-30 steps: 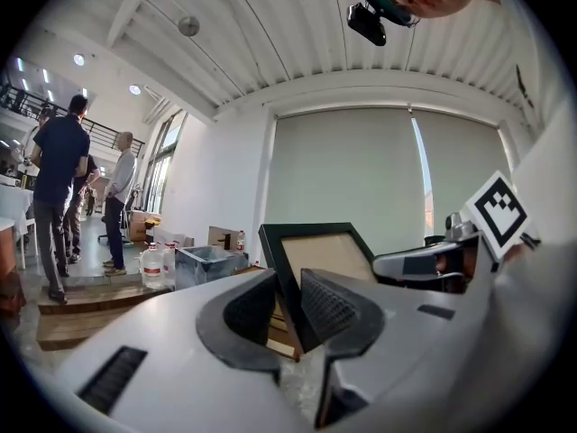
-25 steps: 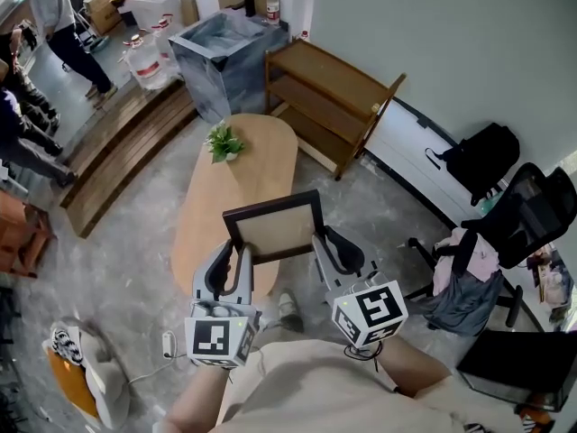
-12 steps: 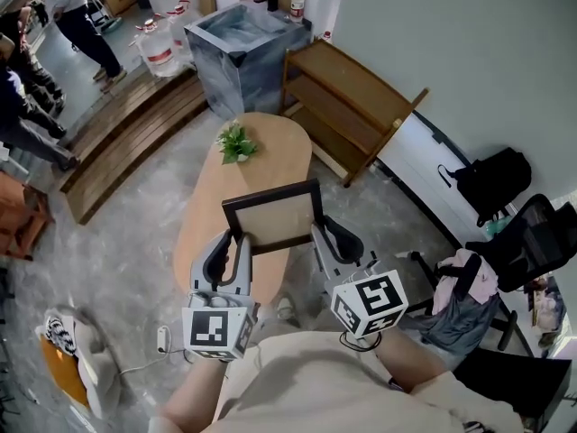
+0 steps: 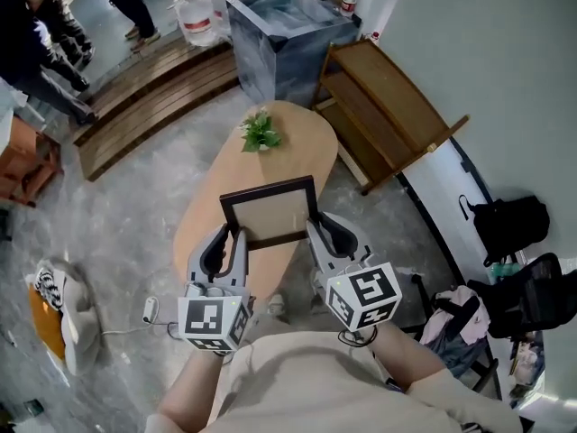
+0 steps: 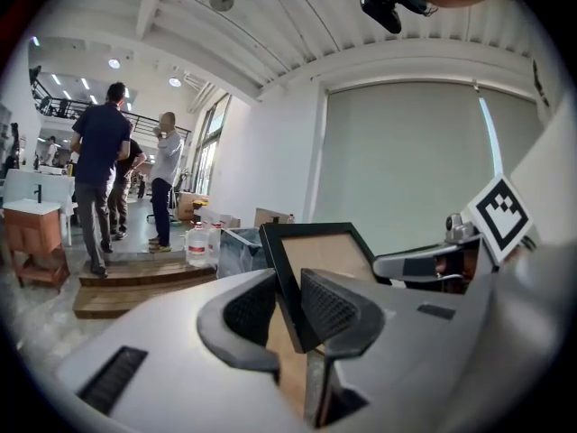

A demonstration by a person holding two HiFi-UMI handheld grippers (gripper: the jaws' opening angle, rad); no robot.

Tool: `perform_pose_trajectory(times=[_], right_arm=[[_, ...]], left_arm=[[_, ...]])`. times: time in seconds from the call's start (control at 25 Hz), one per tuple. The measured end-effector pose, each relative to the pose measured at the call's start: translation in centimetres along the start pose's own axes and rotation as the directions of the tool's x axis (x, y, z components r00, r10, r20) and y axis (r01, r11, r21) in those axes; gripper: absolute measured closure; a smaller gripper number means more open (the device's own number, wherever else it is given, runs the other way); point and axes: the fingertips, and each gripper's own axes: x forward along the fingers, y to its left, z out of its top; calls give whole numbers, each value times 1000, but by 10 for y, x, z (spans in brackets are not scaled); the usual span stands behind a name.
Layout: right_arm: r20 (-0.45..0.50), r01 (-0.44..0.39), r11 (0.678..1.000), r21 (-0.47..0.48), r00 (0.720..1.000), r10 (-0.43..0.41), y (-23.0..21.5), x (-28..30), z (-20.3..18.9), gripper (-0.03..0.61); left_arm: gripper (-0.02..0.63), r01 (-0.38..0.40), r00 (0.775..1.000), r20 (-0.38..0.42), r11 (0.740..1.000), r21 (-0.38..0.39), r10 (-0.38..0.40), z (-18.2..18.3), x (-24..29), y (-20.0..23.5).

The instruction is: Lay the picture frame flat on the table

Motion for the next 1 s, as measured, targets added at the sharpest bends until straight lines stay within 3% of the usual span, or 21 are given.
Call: perform_pose_trajectory(times=[0.52,0.76,1.0], right_arm=[[-169,-233,972,-43,960,222,-23,100,-35,523],[-267,-287,958,-22,925,271,-31,146,-77,520],[-360,-301,954,-3,890,280,-36,185,-129,522]], left_arm=[[529,-229,972,-87,965,-128,219,-55,51,46],[531,-265,962,-133,938,-222,240,-104,80,74],[529,-312,941,-215,917,-250,261,-158,99,95]])
